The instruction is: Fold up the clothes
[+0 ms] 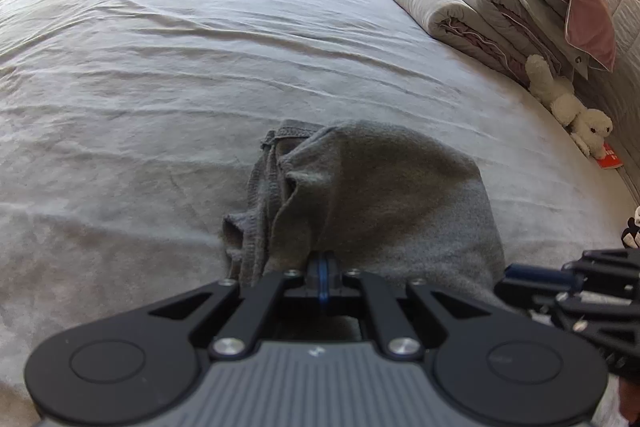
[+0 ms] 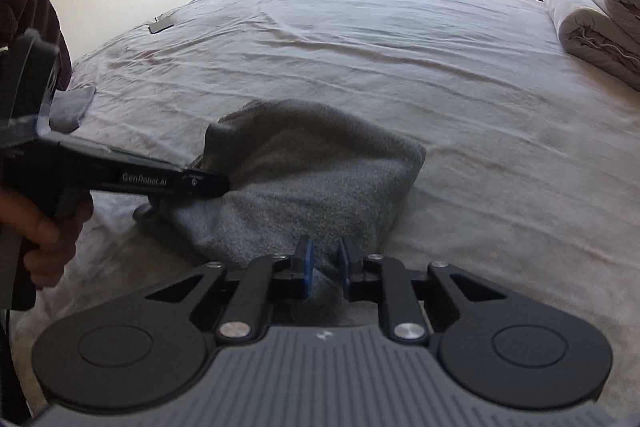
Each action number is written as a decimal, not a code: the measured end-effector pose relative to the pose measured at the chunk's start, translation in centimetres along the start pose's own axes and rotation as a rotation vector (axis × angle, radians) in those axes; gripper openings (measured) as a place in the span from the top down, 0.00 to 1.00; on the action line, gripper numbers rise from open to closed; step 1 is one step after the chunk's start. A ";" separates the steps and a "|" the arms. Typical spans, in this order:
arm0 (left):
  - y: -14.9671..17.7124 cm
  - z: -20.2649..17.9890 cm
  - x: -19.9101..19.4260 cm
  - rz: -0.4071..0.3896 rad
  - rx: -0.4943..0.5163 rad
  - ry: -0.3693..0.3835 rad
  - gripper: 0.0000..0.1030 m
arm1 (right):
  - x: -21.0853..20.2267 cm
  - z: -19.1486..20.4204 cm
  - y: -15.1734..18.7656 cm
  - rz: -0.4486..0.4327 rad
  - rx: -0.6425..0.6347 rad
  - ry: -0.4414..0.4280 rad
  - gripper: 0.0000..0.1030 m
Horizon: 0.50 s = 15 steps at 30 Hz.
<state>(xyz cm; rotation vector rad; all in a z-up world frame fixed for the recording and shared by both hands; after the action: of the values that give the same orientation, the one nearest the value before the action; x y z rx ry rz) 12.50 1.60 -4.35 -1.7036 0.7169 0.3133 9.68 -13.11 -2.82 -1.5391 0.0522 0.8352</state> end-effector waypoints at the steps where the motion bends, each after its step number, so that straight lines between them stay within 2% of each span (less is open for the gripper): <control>1: -0.1 0.0 -0.1 0.002 -0.005 0.000 0.97 | 0.3 0.3 0.3 0.002 -0.028 0.003 0.81; 4: -1.4 -0.4 -1.0 -0.039 0.003 0.013 0.95 | 0.7 0.6 0.7 -0.002 -0.082 0.012 0.81; 7: -3.7 -1.9 -2.4 -0.161 0.049 0.066 0.89 | 0.8 0.7 0.8 -0.003 -0.108 0.019 0.81; 8: -4.1 -2.5 -2.5 -0.183 0.051 0.090 0.83 | 0.8 0.8 0.8 -0.005 -0.117 0.022 0.81; 10: -3.7 -3.2 -1.7 -0.175 0.061 0.098 0.75 | 0.6 0.9 0.5 -0.018 -0.136 0.036 0.81; 14: -1.2 -2.2 1.1 -0.083 0.116 -0.005 0.76 | 0.3 1.2 -0.1 -0.044 -0.176 0.063 0.81; 15: -1.1 -1.9 1.1 -0.088 0.096 -0.002 0.76 | 0.0 1.3 -0.4 -0.056 -0.183 0.064 0.81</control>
<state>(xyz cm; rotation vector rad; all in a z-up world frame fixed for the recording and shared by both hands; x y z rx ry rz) 13.68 -0.39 -3.62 -1.6383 0.6438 0.2159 9.28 -11.87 -2.37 -1.7313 -0.0210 0.7621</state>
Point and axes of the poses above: each gripper's, at about its wrist camera, not at the fingertips, and x roughly the way its jaws point, z to its left, y to its underside, the point moved 10 cm from there along x, roughly the way its jaws point, and after that the axes turned 13 degrees about -z, right-handed, at the moved point
